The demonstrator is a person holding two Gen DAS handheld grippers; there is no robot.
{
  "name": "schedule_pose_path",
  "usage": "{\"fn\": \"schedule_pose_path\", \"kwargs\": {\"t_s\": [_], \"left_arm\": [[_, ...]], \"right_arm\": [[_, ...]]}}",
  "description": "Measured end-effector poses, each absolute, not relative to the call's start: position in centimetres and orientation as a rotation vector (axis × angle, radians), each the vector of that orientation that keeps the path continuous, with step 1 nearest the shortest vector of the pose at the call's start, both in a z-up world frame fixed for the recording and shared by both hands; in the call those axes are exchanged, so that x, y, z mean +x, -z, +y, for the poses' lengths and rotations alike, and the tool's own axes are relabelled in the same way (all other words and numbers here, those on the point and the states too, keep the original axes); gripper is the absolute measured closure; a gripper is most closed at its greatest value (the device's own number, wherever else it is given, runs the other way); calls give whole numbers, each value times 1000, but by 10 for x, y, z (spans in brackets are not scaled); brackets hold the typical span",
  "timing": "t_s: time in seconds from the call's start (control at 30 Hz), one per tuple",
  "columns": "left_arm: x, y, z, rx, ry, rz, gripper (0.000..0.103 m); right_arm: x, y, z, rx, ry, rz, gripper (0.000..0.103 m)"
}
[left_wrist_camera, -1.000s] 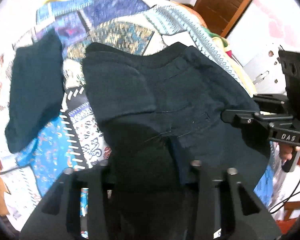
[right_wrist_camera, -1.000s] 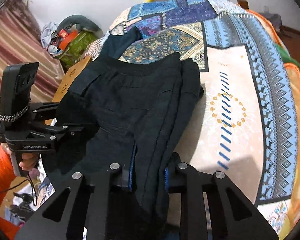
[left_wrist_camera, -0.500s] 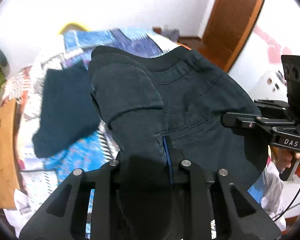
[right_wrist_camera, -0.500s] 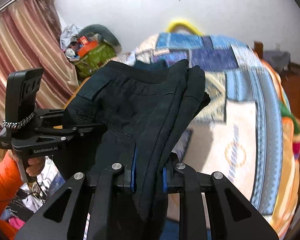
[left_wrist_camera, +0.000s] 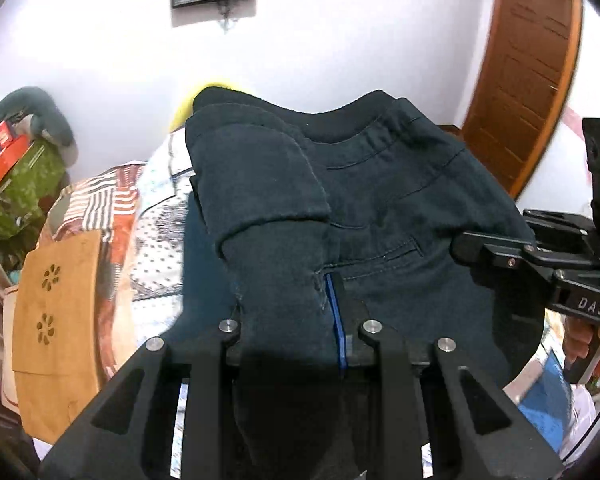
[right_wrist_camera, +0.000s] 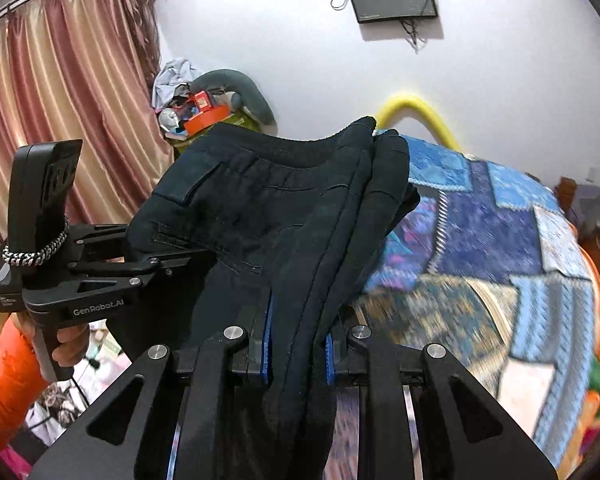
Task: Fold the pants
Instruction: 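Grasp the trouser waistband with both grippers and lift the trousers, then fold the lifted trousers in half and lower them onto the quilt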
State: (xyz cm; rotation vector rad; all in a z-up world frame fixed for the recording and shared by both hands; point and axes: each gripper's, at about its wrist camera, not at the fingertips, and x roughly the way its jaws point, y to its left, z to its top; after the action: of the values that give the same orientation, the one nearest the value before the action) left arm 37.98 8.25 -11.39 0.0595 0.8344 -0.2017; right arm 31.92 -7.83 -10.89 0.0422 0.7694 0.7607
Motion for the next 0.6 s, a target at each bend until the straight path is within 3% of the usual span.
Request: {"fn": "schedule_pose_path", "kwargs": {"t_s": [0.43,0.6], "left_arm": [[483,226,156,47,110,980,76],[501,271,170,-7,136,1036,71]], "right_arm": [[397,203,4,21,-779,908,86],[410,237,12,-30,-764,953,85]]}}
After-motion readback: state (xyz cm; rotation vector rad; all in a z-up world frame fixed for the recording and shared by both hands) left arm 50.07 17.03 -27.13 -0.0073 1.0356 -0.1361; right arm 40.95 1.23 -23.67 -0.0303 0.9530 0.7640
